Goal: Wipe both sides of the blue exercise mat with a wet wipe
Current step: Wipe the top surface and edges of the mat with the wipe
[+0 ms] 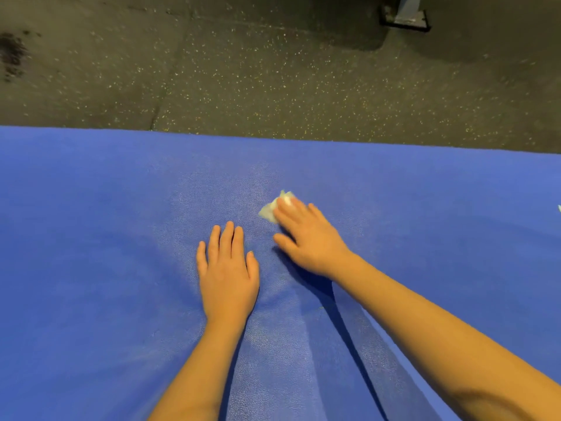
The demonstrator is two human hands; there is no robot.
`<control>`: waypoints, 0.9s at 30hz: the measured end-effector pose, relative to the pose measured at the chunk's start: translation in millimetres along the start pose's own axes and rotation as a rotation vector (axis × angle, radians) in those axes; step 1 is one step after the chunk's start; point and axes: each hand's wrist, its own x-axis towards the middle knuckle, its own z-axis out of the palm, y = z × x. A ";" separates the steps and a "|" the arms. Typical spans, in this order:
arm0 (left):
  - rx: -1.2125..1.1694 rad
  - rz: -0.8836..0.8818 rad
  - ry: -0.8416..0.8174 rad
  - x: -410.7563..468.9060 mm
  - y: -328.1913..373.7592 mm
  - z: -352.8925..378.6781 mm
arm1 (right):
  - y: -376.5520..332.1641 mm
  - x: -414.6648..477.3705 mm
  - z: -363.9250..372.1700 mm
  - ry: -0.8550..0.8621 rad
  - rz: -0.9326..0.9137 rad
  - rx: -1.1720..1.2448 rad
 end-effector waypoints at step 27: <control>0.213 0.029 -0.737 -38.8 -45.6 -76.2 | -54.1 -85.2 23.9 -0.042 0.221 -0.008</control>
